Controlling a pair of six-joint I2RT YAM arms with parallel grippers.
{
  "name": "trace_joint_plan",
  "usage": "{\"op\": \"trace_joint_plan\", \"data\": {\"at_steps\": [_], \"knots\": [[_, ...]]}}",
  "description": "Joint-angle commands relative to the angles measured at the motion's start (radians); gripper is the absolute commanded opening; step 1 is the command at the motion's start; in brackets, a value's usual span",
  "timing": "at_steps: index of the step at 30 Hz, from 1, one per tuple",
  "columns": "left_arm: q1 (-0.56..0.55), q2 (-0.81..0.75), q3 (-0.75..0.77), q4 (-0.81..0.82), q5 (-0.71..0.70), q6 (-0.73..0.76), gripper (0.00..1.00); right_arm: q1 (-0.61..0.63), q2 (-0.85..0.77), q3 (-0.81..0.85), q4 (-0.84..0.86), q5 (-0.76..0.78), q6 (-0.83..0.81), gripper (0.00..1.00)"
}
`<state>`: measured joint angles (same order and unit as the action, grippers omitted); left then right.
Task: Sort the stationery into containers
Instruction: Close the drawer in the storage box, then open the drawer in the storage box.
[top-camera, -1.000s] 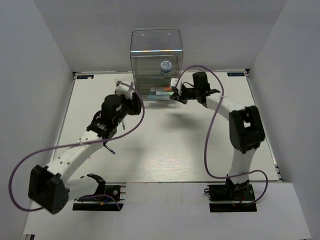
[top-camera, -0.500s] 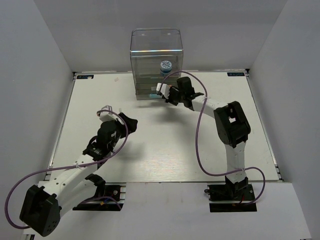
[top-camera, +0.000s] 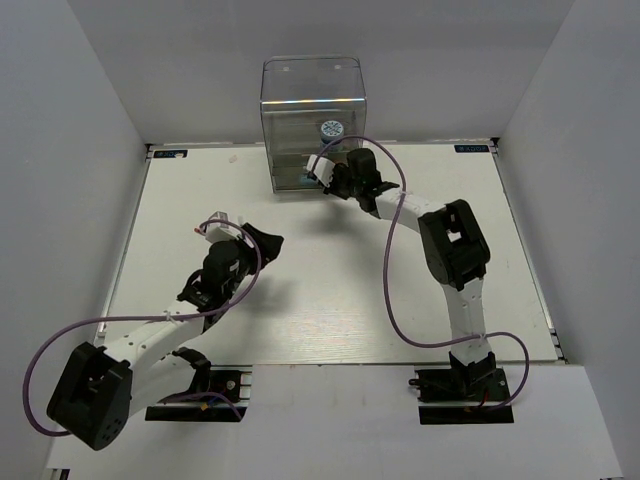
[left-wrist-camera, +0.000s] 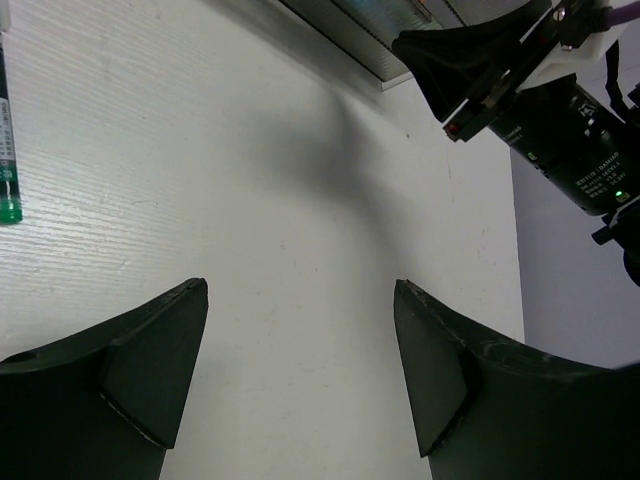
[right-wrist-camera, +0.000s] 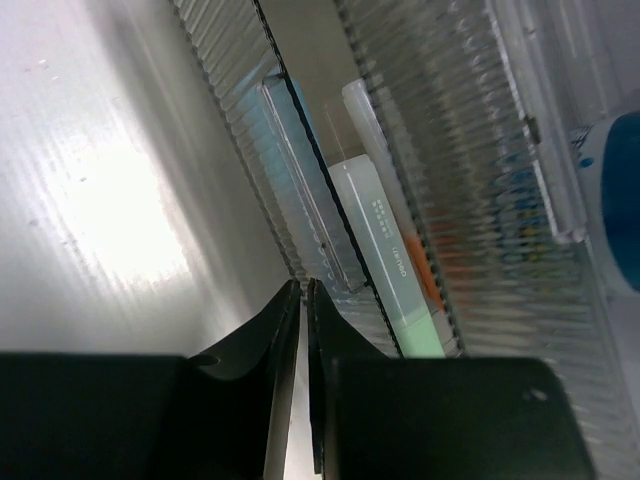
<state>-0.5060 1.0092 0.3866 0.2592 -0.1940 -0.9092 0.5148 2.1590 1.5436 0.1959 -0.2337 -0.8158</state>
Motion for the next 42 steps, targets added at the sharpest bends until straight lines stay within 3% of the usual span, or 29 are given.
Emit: {"op": "trace_joint_plan", "data": {"at_steps": [1,12,15,18,20,22,23,24,25,27,28,29,32,34,35,36,42], "knots": [[0.003,0.022,-0.006,0.081,0.037,-0.033,0.85,0.005,0.027,0.073,0.083,0.04,-0.006,0.14],[0.003,0.069,-0.006,0.121,0.056,-0.062,0.84,0.008,0.091,0.141,0.16,0.139,0.017,0.18],[0.003,0.081,-0.006,0.121,0.056,-0.062,0.84,0.008,0.061,0.095,0.155,0.103,0.029,0.18],[0.003,0.12,-0.006,0.167,0.033,-0.082,0.84,-0.005,-0.046,-0.076,0.133,-0.075,0.041,0.23],[0.003,0.184,0.007,0.222,0.015,-0.082,0.84,-0.015,-0.163,-0.16,0.138,-0.177,0.03,0.36],[0.003,0.247,0.036,0.306,0.001,-0.091,0.81,-0.013,-0.268,-0.322,0.213,-0.182,0.024,0.53],[0.003,0.284,0.049,0.337,-0.008,-0.103,0.69,-0.013,-0.293,-0.362,0.246,-0.146,0.038,0.76],[0.003,0.367,0.064,0.366,-0.009,-0.123,0.6,-0.013,-0.307,-0.449,0.25,-0.133,0.085,0.79],[0.012,0.412,0.098,0.396,-0.009,-0.134,0.52,-0.015,-0.347,-0.465,0.246,-0.119,0.101,0.79],[0.012,0.553,0.138,0.498,-0.009,-0.148,0.38,-0.028,-0.366,-0.485,0.166,-0.093,0.162,0.55],[0.012,0.601,0.177,0.578,0.002,-0.158,0.34,-0.051,-0.387,-0.485,0.128,-0.095,0.185,0.09],[0.012,0.693,0.22,0.663,0.011,-0.168,0.34,-0.07,-0.407,-0.488,0.084,-0.078,0.26,0.0],[0.023,0.866,0.345,0.805,0.011,-0.186,0.33,-0.091,-0.451,-0.514,0.048,-0.064,0.323,0.0],[0.023,0.939,0.403,0.834,0.011,-0.22,0.38,-0.093,-0.473,-0.569,0.059,-0.062,0.334,0.07],[0.035,1.001,0.434,0.835,0.011,-0.229,0.41,-0.104,-0.51,-0.583,0.059,-0.059,0.334,0.17],[0.044,1.029,0.493,0.835,0.022,-0.229,0.45,-0.108,-0.519,-0.605,0.059,-0.055,0.333,0.19],[0.063,1.16,0.692,0.75,0.022,-0.238,0.55,-0.15,-0.574,-0.652,0.063,-0.05,0.336,0.2]]}}
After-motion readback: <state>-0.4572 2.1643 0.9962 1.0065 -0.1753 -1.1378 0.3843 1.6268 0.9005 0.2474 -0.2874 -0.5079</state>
